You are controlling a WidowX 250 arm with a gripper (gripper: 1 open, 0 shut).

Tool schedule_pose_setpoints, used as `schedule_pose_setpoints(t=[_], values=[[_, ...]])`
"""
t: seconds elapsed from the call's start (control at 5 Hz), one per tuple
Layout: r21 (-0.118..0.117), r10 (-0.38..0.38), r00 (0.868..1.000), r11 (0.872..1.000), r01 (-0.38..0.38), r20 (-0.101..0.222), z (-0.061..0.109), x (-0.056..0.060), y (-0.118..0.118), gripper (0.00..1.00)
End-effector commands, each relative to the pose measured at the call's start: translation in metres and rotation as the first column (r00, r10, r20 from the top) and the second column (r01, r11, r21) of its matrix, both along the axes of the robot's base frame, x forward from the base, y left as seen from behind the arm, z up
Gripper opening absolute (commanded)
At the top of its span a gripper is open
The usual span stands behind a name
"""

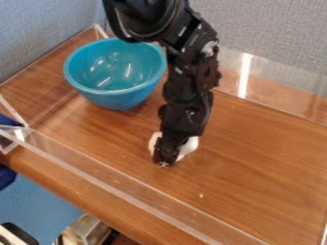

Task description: Put the mushroom in the blue bowl

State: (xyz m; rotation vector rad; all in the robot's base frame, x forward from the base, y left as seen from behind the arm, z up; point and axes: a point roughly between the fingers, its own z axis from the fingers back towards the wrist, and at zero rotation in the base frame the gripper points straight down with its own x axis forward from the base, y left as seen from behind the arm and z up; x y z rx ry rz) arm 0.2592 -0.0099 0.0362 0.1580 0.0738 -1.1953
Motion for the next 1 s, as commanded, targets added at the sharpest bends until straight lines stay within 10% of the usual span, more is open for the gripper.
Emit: schedule_pose_setpoints(t=[0.0,0.8], values=[[-0.006,0.018,0.998,1.000,-0.018,0.058,0.021,0.009,0.004,0.00],[0.014,0.119,0.984,0.992,-0.122,0.132,0.081,0.026,0.028,0.00]])
